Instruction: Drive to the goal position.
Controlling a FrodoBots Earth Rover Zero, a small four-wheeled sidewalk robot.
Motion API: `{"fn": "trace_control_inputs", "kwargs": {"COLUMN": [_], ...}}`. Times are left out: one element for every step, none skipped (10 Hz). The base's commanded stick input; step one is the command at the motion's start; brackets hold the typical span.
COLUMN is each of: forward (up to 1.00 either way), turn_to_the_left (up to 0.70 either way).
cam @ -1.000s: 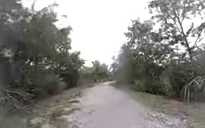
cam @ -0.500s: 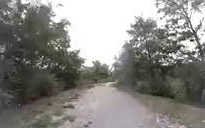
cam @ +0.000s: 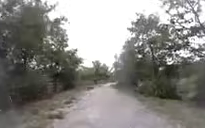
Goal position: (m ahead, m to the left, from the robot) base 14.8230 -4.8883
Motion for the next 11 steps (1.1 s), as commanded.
{"fn": "trace_control_inputs", "kwargs": {"forward": [0.85, 0.85, 0.85, 0.85, 0.85, 0.85, 0.85, 0.85, 0.85, 0.85, 0.85], "turn_to_the_left": [0.0, 0.0, 0.0, 0.0, 0.0, 0.0, 0.0, 0.0, 0.0, 0.0, 0.0]}}
